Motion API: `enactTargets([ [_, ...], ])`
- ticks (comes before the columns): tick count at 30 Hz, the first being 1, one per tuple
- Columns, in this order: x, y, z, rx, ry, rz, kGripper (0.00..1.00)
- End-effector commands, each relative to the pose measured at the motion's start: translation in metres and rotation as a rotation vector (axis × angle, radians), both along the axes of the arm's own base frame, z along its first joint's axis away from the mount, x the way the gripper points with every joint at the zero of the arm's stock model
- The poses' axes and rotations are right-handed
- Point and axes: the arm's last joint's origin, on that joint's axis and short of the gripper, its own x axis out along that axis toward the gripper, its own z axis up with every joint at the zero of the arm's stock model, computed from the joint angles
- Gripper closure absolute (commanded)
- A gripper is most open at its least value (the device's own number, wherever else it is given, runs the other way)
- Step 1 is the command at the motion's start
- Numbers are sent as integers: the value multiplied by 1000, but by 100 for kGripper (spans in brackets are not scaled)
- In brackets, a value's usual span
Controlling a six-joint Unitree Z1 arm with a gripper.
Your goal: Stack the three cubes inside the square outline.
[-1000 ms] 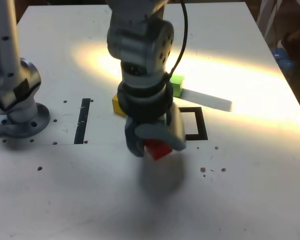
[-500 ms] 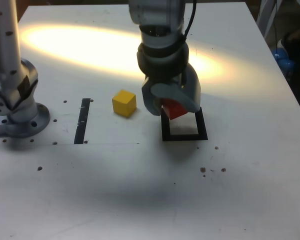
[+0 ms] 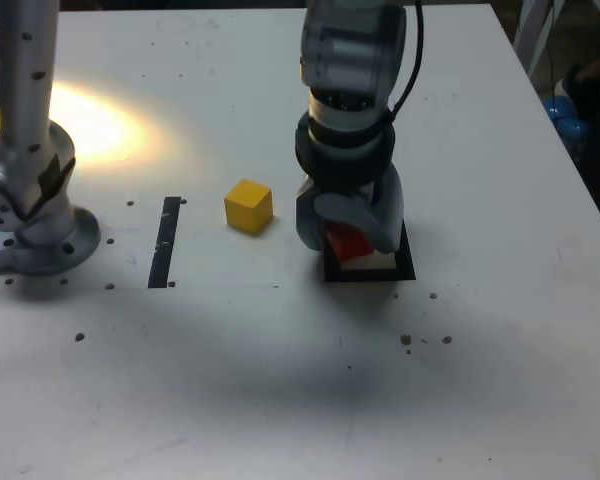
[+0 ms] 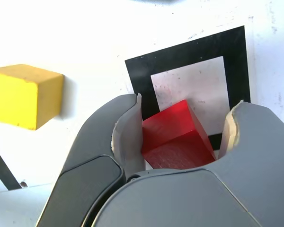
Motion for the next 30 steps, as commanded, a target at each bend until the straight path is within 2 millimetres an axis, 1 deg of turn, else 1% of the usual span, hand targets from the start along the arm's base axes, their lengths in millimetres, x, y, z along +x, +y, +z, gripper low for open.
enactTargets([
  [1,4,0,-1,2,-4,-8,57],
  [8,10,3,-6,16,-2,-21,57],
  [10,12,4,-9,17,-1,-22,55],
  [17,15,5,-13,13,6,-31,38],
  [19,15,5,-12,11,4,-33,31],
  [22,13,5,-9,15,-5,-34,16],
  [24,11,6,-6,21,-13,-32,10],
  [27,10,7,-2,30,-26,-28,6],
  [30,10,7,-2,35,-36,-26,4],
])
